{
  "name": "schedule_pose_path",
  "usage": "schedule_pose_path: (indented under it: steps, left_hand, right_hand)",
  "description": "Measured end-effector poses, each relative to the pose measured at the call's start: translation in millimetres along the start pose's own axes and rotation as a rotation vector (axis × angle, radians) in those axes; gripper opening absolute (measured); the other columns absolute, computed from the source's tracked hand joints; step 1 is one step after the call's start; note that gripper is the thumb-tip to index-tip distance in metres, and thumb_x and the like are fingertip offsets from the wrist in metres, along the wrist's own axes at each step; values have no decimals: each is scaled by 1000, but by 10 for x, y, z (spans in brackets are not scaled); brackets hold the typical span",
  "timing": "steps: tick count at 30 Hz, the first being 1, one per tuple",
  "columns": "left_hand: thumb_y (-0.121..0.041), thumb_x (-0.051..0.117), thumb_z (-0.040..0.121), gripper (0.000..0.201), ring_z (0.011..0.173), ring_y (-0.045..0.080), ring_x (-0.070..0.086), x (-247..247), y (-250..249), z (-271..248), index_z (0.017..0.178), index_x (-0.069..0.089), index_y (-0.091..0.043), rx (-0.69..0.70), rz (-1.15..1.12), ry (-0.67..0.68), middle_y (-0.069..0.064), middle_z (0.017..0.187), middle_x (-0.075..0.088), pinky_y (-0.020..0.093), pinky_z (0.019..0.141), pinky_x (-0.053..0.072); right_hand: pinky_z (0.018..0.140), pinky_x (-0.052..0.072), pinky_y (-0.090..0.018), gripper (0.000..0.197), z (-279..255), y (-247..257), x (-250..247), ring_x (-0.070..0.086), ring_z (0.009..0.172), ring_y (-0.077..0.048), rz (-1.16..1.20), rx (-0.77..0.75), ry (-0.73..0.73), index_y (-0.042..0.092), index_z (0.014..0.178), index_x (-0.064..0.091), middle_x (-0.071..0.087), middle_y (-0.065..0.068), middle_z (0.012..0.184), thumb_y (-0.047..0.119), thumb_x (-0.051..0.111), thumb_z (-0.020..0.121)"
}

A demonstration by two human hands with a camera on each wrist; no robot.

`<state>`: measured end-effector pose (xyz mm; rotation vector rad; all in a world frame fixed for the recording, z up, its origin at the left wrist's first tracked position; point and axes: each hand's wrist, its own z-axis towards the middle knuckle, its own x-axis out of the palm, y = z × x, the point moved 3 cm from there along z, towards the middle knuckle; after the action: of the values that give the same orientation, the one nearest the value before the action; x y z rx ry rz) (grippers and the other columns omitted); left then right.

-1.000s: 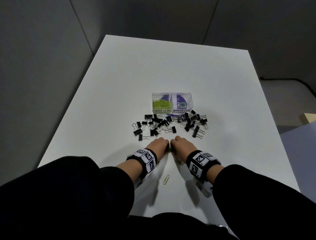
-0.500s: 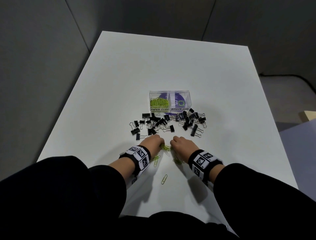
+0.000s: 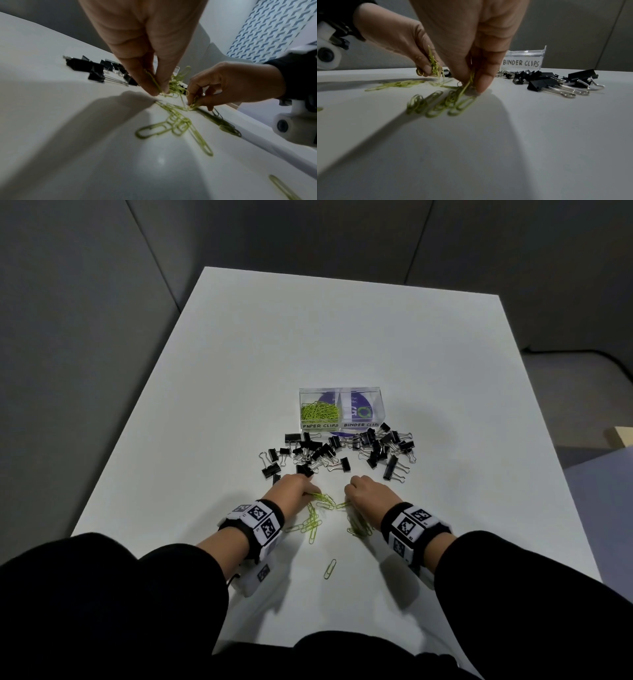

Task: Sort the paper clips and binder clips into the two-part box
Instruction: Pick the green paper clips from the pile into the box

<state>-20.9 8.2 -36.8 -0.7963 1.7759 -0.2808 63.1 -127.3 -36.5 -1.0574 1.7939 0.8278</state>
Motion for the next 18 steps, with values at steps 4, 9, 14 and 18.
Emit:
schedule_pose_path:
  steps: [4,9,14,18]
  left_hand:
    - [-13,53,93,27,106,24,60,-190,5,-25,117,65,-11,61,-24,-136,10,115,64,26,96,43]
    - [-8,56,91,26,97,25,62,-608,-39,44,114,67,-8,149,-73,-344,11,107,65,20,85,42]
    - [-2,61,85,22,84,27,64,-1048,-90,243,105,71,-3,247,-45,-533,16,95,68,21,79,43]
    - [-6,57,89,23,97,30,62,-1269,-31,580,109,69,-5,166,-16,-537,17,103,65,21,83,39]
  right_hand:
    - [84,46,-36,22,41,-80,-104,54,105,-30,53,2,59,1,109,59,57,-16,113,1,47,90]
    - [89,48,-23,24,95,-172,-511,61,99,-25,276,22,-175,2,112,64,64,-14,113,9,49,94]
    - [91,51,-29,23,375,-285,-1119,62,96,-28,375,40,-446,0,108,66,66,-17,107,8,50,94]
    - [85,51,-39,20,896,-358,-1292,60,93,-32,388,85,-432,-1,101,69,65,-18,102,4,51,93]
